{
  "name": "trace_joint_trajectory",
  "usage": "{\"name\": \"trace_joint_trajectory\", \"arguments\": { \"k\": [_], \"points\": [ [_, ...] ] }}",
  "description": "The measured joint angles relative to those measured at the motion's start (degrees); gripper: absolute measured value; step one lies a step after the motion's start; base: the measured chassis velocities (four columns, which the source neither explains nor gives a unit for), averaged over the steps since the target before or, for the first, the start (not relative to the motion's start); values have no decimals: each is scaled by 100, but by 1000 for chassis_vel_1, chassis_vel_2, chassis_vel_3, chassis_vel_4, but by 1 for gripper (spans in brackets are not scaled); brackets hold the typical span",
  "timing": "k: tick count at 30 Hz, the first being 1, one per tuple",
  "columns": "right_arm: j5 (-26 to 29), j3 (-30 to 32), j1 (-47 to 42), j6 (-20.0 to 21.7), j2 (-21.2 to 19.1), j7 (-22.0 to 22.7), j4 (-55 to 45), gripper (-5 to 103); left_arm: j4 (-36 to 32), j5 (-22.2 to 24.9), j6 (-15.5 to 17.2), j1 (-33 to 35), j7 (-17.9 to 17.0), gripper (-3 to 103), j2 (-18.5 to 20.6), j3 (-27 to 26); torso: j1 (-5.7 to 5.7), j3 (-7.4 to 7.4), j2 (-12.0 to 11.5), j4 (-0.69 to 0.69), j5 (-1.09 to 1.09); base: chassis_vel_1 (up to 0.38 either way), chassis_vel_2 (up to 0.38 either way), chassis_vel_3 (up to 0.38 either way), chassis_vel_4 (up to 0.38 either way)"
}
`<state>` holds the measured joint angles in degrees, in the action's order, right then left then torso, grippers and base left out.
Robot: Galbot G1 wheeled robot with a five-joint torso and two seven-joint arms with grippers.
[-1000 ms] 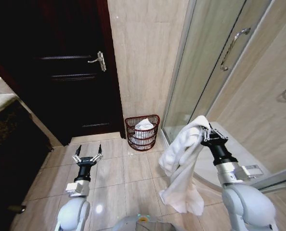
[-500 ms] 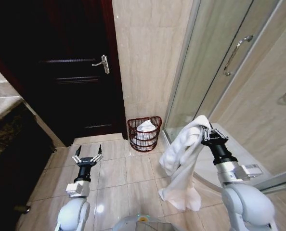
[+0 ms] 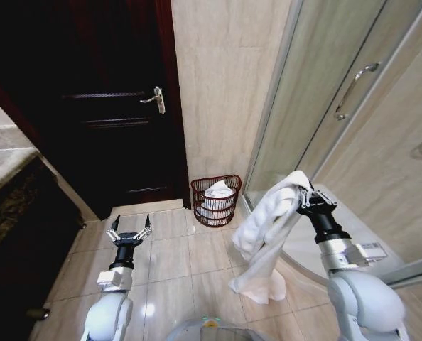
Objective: Discard the used towel into the hamper.
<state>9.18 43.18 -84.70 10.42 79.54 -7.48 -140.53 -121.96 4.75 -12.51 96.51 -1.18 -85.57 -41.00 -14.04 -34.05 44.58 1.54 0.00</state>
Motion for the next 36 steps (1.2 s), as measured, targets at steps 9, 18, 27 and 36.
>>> {"name": "trace_joint_trajectory", "arguments": {
  "k": [9, 18, 27, 36],
  "points": [
    [-49, 1, -54, -34, 1, 4, -48, 2, -12, -23, 1, -5, 1, 100, -1, 5, -106, -140, 246, 0, 0, -2, 100, 3, -100],
    [-69, -4, -34, -36, -3, 5, -50, 2, -37, -43, 11, -2, 4, 100, -5, 9, -208, -279, 486, 0, 0, 6, 116, -10, -113],
    [-69, -4, -35, -38, -20, 19, -51, 2, -37, -74, 15, -5, 8, 100, -21, 29, -303, -397, 701, -1, 1, 11, 134, -10, -140],
    [15, -5, -29, -86, 6, 138, -56, 2, -37, -76, 16, 5, 32, 100, -11, 16, -416, -545, 961, 1, 1, 13, 146, -17, -141]
  ]
}}
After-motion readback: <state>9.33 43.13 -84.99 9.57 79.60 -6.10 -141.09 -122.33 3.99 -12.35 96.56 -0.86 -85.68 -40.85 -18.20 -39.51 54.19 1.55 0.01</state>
